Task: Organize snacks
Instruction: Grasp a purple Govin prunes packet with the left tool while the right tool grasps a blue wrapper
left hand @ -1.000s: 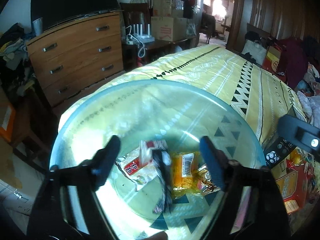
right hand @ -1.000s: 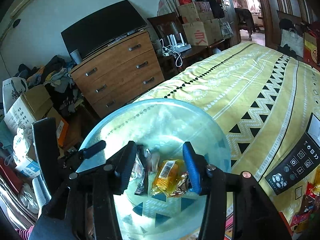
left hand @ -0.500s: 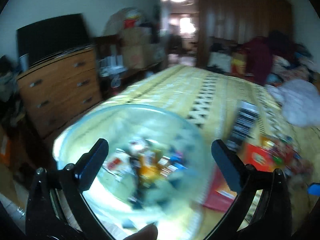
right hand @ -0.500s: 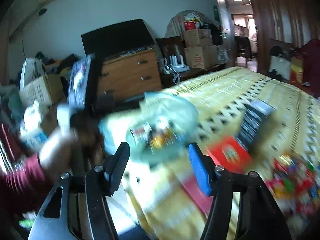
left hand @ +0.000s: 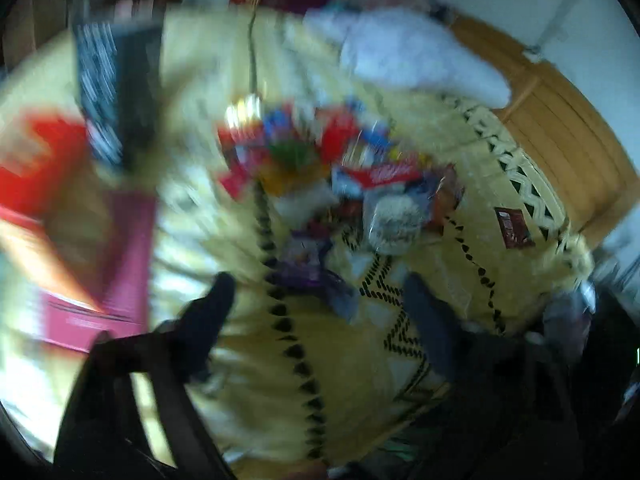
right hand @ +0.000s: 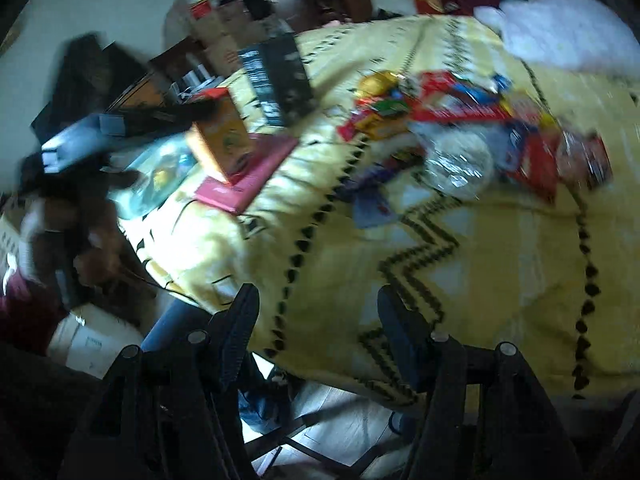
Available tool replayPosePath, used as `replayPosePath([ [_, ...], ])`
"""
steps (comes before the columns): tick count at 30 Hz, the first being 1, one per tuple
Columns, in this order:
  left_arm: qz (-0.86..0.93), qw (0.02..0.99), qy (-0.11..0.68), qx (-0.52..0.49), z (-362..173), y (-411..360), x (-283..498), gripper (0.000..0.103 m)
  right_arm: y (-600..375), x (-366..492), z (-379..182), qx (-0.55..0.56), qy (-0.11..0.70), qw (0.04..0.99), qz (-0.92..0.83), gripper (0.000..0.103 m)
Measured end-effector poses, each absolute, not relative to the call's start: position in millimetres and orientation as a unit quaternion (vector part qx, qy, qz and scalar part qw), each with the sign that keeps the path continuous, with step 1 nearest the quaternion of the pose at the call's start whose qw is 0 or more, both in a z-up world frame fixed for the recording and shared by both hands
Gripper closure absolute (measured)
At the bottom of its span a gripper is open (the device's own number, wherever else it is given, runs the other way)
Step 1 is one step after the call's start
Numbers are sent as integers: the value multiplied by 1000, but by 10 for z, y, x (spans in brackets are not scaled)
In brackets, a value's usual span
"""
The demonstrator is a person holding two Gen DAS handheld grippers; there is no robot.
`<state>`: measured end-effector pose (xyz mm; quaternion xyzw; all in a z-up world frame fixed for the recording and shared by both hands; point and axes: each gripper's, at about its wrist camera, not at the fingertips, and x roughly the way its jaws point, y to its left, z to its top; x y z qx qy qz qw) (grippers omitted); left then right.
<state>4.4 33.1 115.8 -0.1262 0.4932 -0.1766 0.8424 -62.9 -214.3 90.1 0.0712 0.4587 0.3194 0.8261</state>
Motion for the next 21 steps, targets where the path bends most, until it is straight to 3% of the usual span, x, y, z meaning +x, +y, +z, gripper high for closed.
replayPosePath([
  [9, -174, 807, 551, -122, 271, -91, 626, 32, -2337, -169, 720, 81, 485, 816, 304, 38],
  [10, -166, 808, 554, -115, 206, -96, 684, 34, -2347, -106, 696, 81, 487, 815, 304, 38],
  [11, -160, 807, 559, -103, 158, -99, 707, 55, -2358, -52, 675, 81, 488, 814, 304, 38],
  [12, -156, 806, 564, -91, 111, -112, 747, 64, -2360, 9, 654, 82, 489, 813, 305, 38],
  [14, -154, 809, 559, -94, 132, -57, 764, 72, -2348, 112, 616, 83, 488, 812, 309, 38],
  [21, -117, 854, 496, -101, 664, 359, 666, 72, -2015, 407, 441, 77, 488, 798, 344, 38],
])
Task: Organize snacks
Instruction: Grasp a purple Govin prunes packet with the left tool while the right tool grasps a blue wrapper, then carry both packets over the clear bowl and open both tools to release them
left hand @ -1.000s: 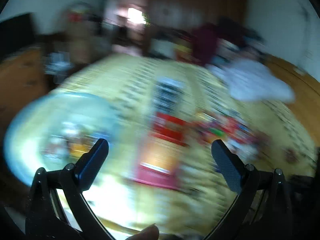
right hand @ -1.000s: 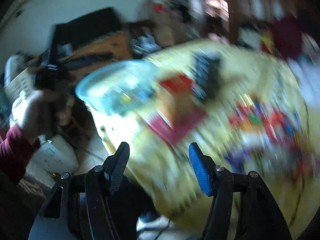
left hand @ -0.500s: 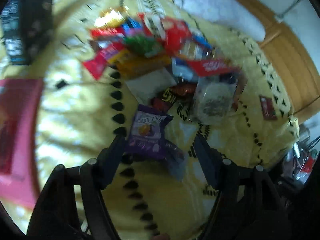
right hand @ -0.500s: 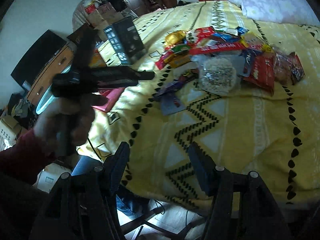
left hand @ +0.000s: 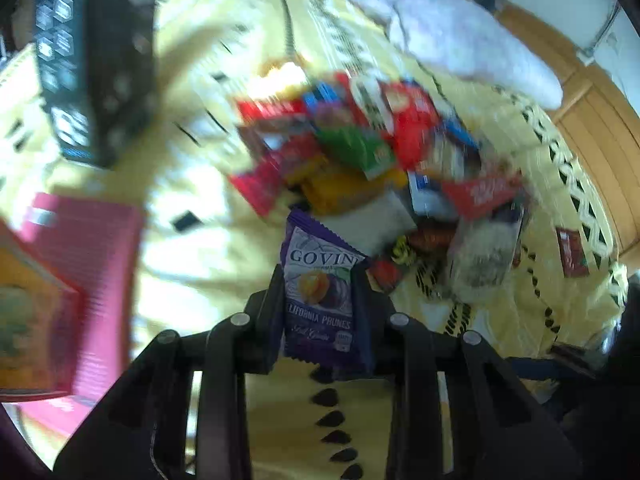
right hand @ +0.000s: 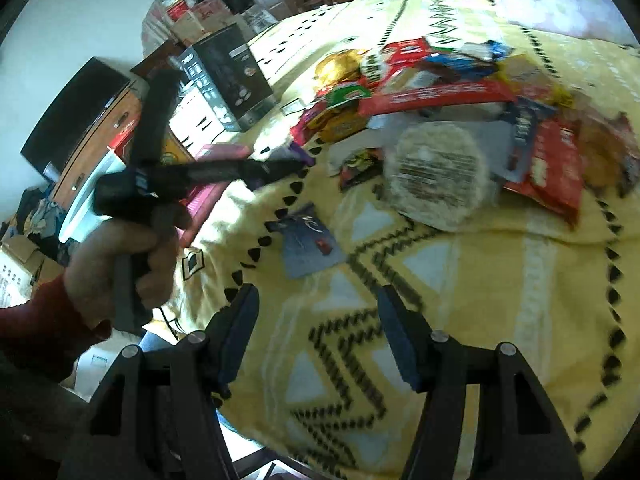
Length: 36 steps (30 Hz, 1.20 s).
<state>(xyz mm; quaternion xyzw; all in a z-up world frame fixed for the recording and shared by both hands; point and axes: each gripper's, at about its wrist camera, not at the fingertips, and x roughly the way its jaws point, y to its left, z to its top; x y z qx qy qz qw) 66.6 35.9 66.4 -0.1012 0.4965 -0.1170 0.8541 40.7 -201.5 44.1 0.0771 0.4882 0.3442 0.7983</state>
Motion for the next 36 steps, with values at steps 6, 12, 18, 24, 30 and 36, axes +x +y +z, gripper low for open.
replayPosePath([
  [6, -104, 874, 464, -98, 915, 493, 572, 72, -1575, 720, 300, 21, 479, 793, 377, 38],
  [12, -96, 882, 456, -65, 963, 418, 472, 72, -1226, 937, 81, -27, 490, 775, 399, 38],
  [18, -82, 893, 440, -49, 1113, 454, 358, 72, -1173, 946, -35, -44, 491, 789, 366, 59],
  [24, -84, 912, 398, -58, 1437, 523, 252, 72, -1388, 866, 398, -12, 448, 828, 337, 62],
  [30, -73, 940, 328, -55, 1921, 733, 69, 72, -1585, 867, 1120, 27, 381, 871, 310, 62],
  [36, -2, 955, 286, -74, 2240, 1361, -76, 72, -1481, 980, 1817, 58, 324, 889, 319, 62],
])
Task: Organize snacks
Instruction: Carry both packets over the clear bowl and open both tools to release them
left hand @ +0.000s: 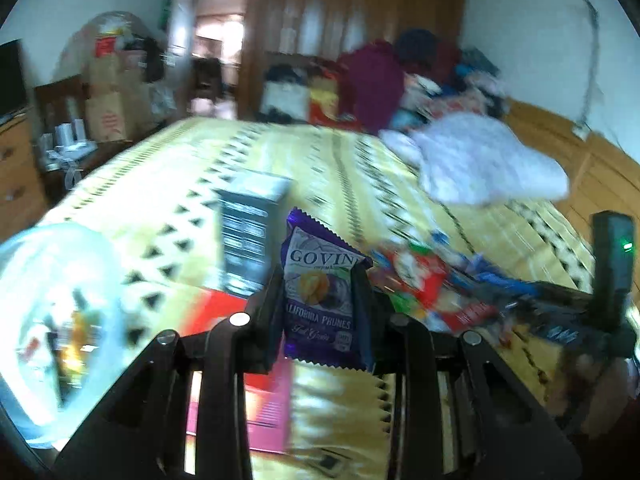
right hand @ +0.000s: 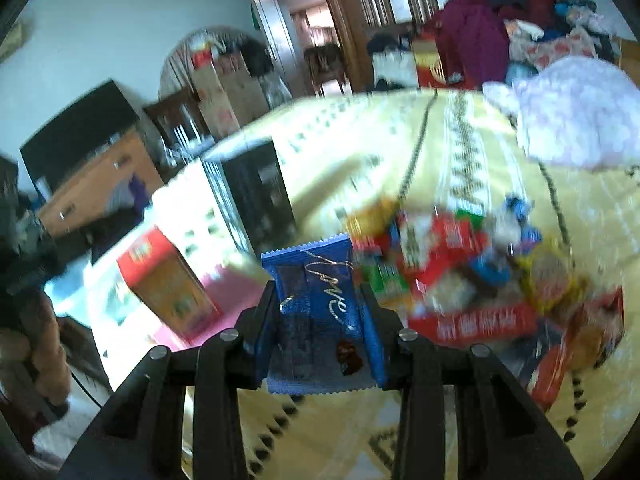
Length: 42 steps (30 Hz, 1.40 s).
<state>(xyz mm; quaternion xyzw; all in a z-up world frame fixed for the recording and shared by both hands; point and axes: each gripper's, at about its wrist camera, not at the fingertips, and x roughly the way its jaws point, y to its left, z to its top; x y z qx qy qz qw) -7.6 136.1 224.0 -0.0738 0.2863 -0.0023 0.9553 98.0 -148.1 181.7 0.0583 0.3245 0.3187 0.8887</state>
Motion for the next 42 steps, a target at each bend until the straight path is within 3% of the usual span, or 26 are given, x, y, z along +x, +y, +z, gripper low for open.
replayPosePath([
  [9, 137, 950, 248, -135, 2497, 2625, -368, 72, -598, 1053, 2594, 57, 275, 879, 386, 62],
  [19, 240, 919, 259, -177, 2318, 3474, -542, 72, 1001, 826, 3010, 23, 272, 823, 498, 62],
  [29, 264, 905, 277, -186, 2157, 3844, -712, 72, 2239, 540, 2790, -20, 316, 768, 556, 61],
  [42, 261, 901, 286, -195, 2086, 3992, -737, 72, 2463, 529, 2608, -40, 332, 758, 560, 61],
])
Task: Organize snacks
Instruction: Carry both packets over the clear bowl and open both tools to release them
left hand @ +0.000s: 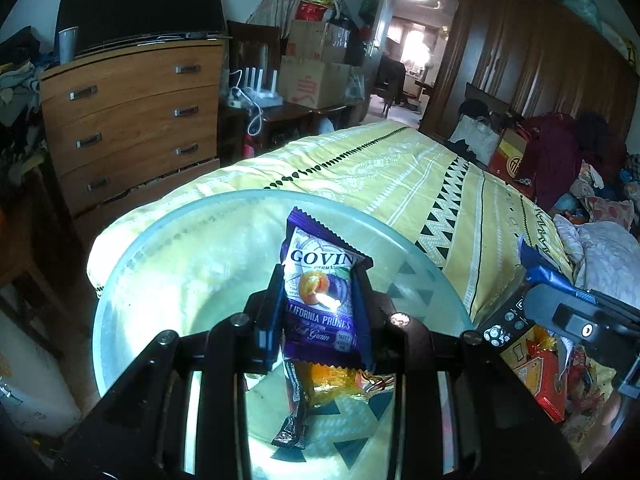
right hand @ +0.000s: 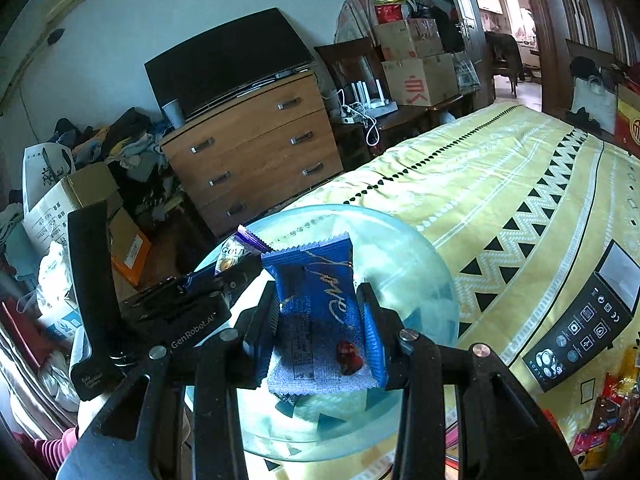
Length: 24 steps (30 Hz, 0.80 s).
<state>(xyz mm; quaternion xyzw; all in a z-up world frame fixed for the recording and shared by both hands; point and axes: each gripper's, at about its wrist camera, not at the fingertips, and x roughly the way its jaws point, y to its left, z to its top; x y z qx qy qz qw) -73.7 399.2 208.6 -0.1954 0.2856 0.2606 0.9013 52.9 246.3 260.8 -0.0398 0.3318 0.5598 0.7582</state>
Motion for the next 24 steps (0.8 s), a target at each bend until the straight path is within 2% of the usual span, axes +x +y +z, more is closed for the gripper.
replayPosePath([
  [24, 255, 901, 294, -192, 2005, 4016, -672, 72, 2518, 578, 2512, -35, 349, 755, 554, 61],
])
